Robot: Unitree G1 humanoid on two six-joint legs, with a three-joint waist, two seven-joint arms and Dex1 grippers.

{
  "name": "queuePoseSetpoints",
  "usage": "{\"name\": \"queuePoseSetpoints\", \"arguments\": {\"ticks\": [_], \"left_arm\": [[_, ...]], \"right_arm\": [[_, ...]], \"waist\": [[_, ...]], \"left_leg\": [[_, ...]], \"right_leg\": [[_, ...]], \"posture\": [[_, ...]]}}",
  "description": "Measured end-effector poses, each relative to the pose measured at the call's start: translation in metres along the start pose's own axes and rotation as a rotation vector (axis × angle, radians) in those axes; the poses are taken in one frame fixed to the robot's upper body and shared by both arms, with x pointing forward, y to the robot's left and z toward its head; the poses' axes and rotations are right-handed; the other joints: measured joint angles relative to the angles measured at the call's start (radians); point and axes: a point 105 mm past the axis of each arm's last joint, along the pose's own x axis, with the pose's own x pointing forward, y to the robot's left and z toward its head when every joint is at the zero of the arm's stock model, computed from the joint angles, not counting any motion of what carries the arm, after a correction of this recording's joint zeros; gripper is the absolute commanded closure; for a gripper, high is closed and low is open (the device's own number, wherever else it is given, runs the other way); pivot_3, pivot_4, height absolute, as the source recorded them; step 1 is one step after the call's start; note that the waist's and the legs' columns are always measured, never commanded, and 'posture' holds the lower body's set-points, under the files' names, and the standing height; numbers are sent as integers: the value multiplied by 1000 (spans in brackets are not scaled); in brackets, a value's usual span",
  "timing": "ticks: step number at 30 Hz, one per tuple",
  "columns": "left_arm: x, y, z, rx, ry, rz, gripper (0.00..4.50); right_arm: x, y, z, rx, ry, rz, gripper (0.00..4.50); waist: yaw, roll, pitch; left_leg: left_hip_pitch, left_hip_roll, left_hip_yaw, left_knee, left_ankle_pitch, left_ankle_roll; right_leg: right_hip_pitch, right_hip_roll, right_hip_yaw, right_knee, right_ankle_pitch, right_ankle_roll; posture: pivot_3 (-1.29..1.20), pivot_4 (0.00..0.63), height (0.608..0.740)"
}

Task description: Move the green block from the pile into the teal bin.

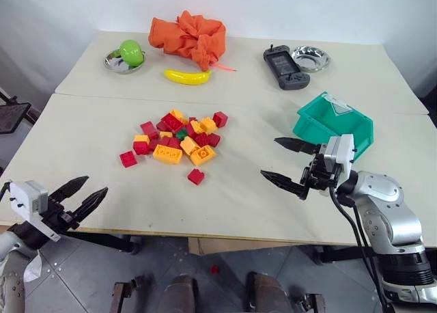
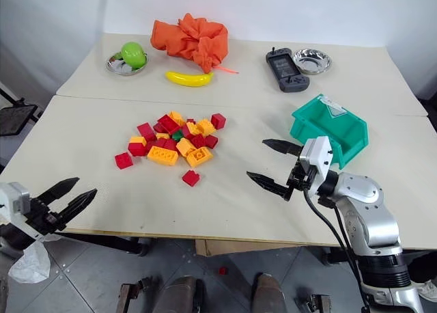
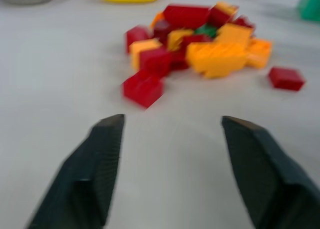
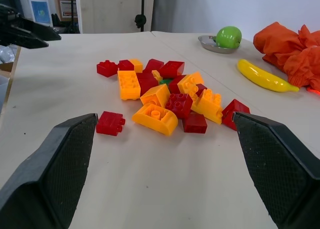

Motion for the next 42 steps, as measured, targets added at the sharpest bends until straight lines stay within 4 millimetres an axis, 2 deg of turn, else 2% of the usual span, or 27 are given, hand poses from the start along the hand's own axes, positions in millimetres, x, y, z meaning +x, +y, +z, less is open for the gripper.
{"name": "queuePoseSetpoints", "arguments": {"ticks": [5,7,10,12,15,18,20,24,28,30,32,35,39,42], "left_arm": [[40,-37,5,58,6,-281,3924],[66,-47,6,78,-17,-374,4480],[130,-59,12,93,-64,-507,4480],[157,-67,17,118,-56,-571,4480],[187,-65,17,103,-8,-605,4480],[214,-47,12,110,95,-521,4480],[223,-35,14,97,112,-455,4480],[232,3,18,39,120,-208,4480],[223,36,15,30,152,-25,4480],[216,42,12,62,174,-19,4480],[214,35,10,95,185,-99,4480],[210,13,9,146,172,-282,4480],[201,-31,5,145,125,-543,4480],[187,-41,1,199,139,-617,4480]], "right_arm": [[0,-3,1,-6,-1,-10,0],[-1,-5,-1,1,2,-22,0],[0,-8,-4,3,5,-42,0],[1,-9,-2,-7,0,-48,0],[-3,-12,-2,-21,14,-68,0],[-7,-14,3,-46,6,-88,0],[-9,-12,5,-58,4,-101,0],[-11,-5,6,-64,3,-119,0],[-10,-2,6,-59,-4,-135,0],[-10,-2,5,-58,-6,-142,0],[-8,-2,5,-57,-12,-142,0],[-5,-1,6,-58,-23,-138,0],[-1,-1,4,-54,-23,-130,0],[3,-2,6,-58,-37,-131,0]], "waist": [[1,0,0],[6,0,0],[16,0,0],[7,-1,-1],[-13,-1,-1],[-24,-1,-1],[-25,-1,0],[-22,-2,0],[-24,-2,0],[-23,-2,0],[-20,-2,0],[-17,-2,0],[-22,-2,0],[-33,-1,0]], "left_leg": [[0,0,1,0,0,0],[0,0,1,1,0,0],[-1,-1,0,3,1,0],[-1,-1,1,3,1,0],[0,-1,4,-1,0,0],[-1,-1,4,-1,0,0],[-1,-1,4,-1,0,0],[-1,-1,4,-1,0,0],[-1,-1,4,0,0,0],[-1,-1,4,0,0,0],[-1,-1,4,0,0,0],[-1,-1,4,0,0,0],[-1,0,4,0,0,0],[0,0,4,0,1,0]], "right_leg": [[0,0,0,0,0,0],[0,0,0,1,0,0],[1,0,-1,1,1,0],[1,0,-1,1,1,1],[-2,0,-3,0,1,1],[-2,0,-5,-1,1,1],[-2,0,-5,-2,1,1],[-2,0,-5,-1,1,1],[-2,0,-5,0,1,1],[-2,0,-6,0,1,1],[-2,0,-6,0,1,1],[-2,0,-6,-1,1,1],[-2,0,-6,0,1,1],[-2,0,-5,1,1,1]], "posture": [[0,150,740],[0,150,740],[0,150,740],[0,150,740],[0,150,740],[0,150,740],[0,150,740],[0,150,740],[0,150,740],[0,150,740],[0,150,740],[0,150,740],[0,150,740],[0,150,740]]}}
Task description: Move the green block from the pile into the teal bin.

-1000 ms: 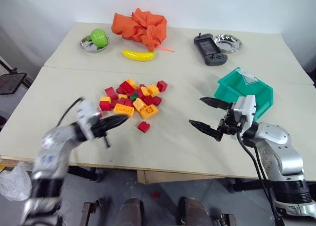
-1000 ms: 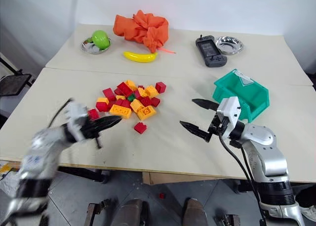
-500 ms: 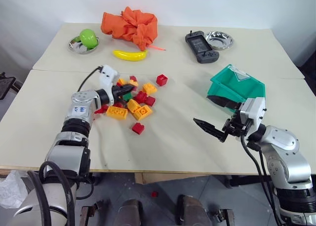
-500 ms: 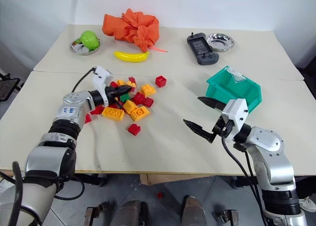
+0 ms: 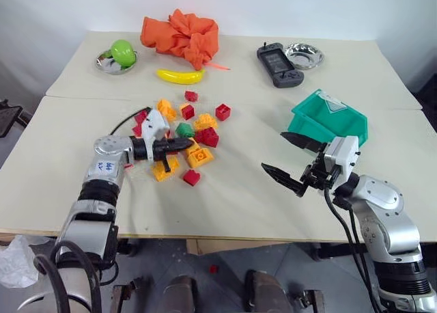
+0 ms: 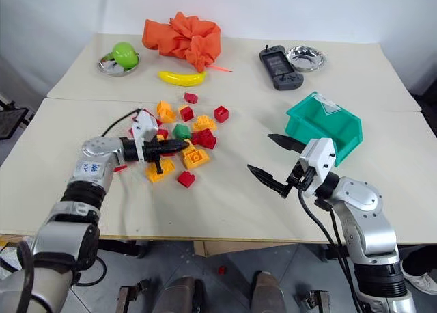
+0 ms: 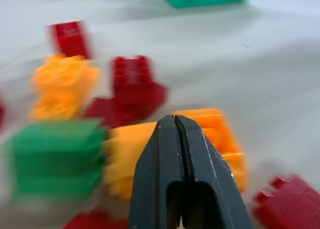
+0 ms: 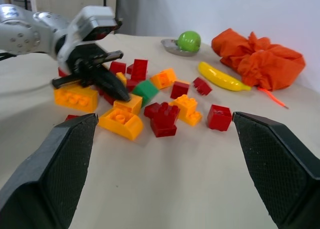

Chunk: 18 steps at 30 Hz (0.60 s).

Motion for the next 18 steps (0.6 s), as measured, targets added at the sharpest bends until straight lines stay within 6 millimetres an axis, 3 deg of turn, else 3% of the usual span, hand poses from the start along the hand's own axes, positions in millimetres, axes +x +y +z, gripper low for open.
{"name": "queuePoseSetpoints", "arguments": {"ticks": [4,7,11,16,18], "left_arm": [[-18,-2,-5,-54,-31,50,4480],[-63,12,-15,-101,-45,215,4307],[-123,15,-13,-91,-107,393,3301],[-175,-8,-30,-103,-58,528,1691],[-187,-16,-35,-118,-53,568,1096]], "right_arm": [[3,-1,1,-9,-8,2,0],[2,-2,-3,3,-2,-2,0],[1,0,-6,12,5,1,0],[0,1,-8,20,11,3,0],[-2,2,-11,28,17,2,0]], "waist": [[-2,0,0],[-13,0,0],[-14,0,0],[-14,0,0],[-9,0,0]], "left_leg": [[0,0,0,1,0,0],[0,1,-1,1,0,0],[0,1,0,1,0,0],[0,1,-1,1,0,0],[0,1,-1,1,0,0]], "right_leg": [[0,0,0,1,0,0],[-1,0,0,2,0,0],[-1,-1,-1,1,0,0],[-1,-1,-1,1,0,-1],[-1,-1,-1,2,0,-1]], "posture": [[0,150,740],[0,150,740],[0,150,740],[0,150,740],[0,150,740]]}}
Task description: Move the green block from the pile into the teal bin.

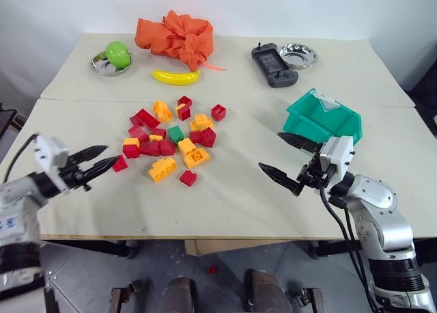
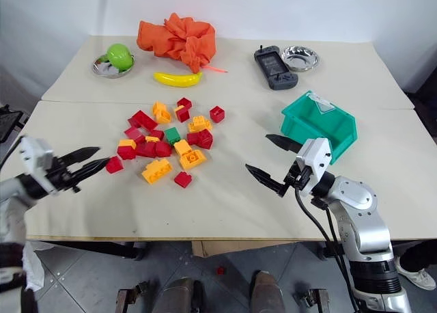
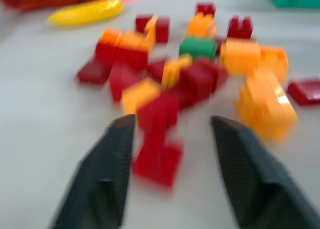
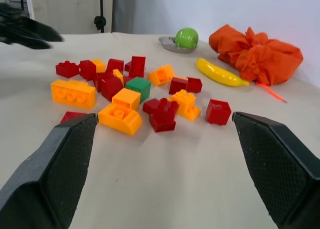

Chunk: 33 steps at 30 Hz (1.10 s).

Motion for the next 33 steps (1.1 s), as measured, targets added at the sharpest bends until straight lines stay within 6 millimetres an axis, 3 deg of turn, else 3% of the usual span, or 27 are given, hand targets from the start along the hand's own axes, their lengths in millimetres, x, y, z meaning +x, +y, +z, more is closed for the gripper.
{"name": "queuePoseSetpoints", "arguments": {"ticks": [4,7,11,17,22,26,33], "left_arm": [[0,-5,9,49,-9,16,11],[12,-7,12,60,-23,22,11],[59,-14,17,60,-31,-69,11],[136,-26,58,153,-29,-282,11],[175,-40,52,175,103,-378,11],[185,-40,37,214,211,-373,11],[187,-31,39,227,292,-355,11]], "right_arm": [[0,-1,-2,10,-2,-7,0],[0,-4,-4,6,7,-12,0],[1,-9,-5,-13,12,-14,0],[-3,-8,-6,-20,48,39,0],[-10,-6,-8,6,71,37,0],[-16,-1,1,8,59,41,0],[-33,-1,6,-9,86,-8,0]], "waist": [[18,0,0],[23,0,0],[30,0,0],[24,0,0],[13,0,0],[10,-1,0],[22,-1,0]], "left_leg": [[0,0,0,1,0,0],[0,0,0,0,0,0],[0,0,0,1,0,0],[0,-1,1,1,0,0],[0,-1,1,-1,0,0],[0,-1,1,-1,0,0],[0,-1,1,0,0,0]], "right_leg": [[0,0,0,1,1,-1],[0,0,0,1,1,-1],[0,0,-1,1,1,-1],[0,0,-3,-1,1,-1],[0,0,-5,-1,1,-1],[0,0,-5,-2,1,-1],[0,0,-5,-1,1,-1]], "posture": [[0,150,740],[0,150,740],[0,150,740],[0,150,740],[0,150,740],[0,150,740],[0,150,740]]}}
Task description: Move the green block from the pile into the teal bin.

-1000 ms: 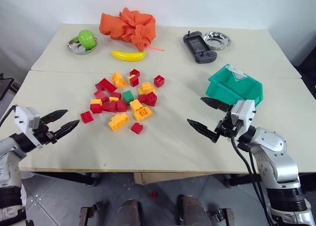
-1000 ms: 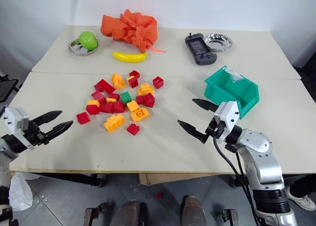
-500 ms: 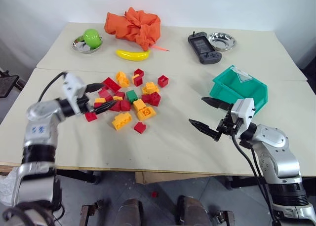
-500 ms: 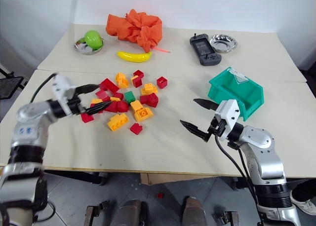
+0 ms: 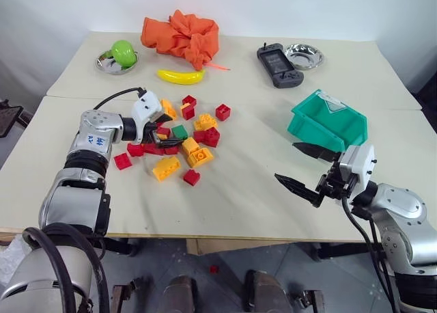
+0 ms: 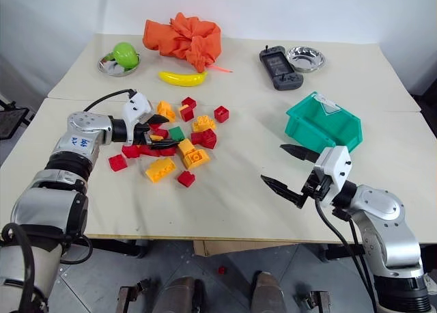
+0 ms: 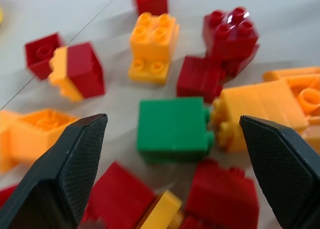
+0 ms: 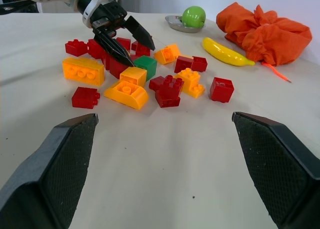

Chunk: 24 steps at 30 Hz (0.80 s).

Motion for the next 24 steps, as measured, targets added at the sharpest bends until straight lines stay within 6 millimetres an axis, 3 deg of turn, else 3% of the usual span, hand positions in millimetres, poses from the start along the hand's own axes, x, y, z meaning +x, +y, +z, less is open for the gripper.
{"name": "queuePoseSetpoints", "arguments": {"ticks": [6,8,16,21,24], "left_arm": [[6,0,3,-23,35,-10,11],[9,-5,-5,-22,102,-39,11],[20,-10,-10,-56,114,-37,2415],[19,-8,-7,-99,52,-14,2438],[16,-2,6,-93,18,-3,2438]], "right_arm": [[0,-1,5,-12,-9,-23,0],[1,0,7,-14,-16,-19,0],[1,-3,8,-8,-18,-44,0],[1,0,10,-15,-21,-52,0],[-3,0,7,-1,-13,-71,0]], "waist": [[2,0,0],[2,0,0],[-3,0,0],[-1,0,0],[3,-2,1]], "left_leg": [[0,0,0,0,0,0],[0,0,0,0,0,0],[0,0,0,0,0,0],[0,0,0,0,0,0],[-1,0,0,0,0,0]], "right_leg": [[0,0,0,0,0,0],[0,0,0,0,0,0],[0,0,0,0,0,0],[0,0,0,0,0,0],[0,0,0,0,0,0]], "posture": [[0,150,740],[0,150,740],[0,150,740],[0,150,740],[0,150,740]]}}
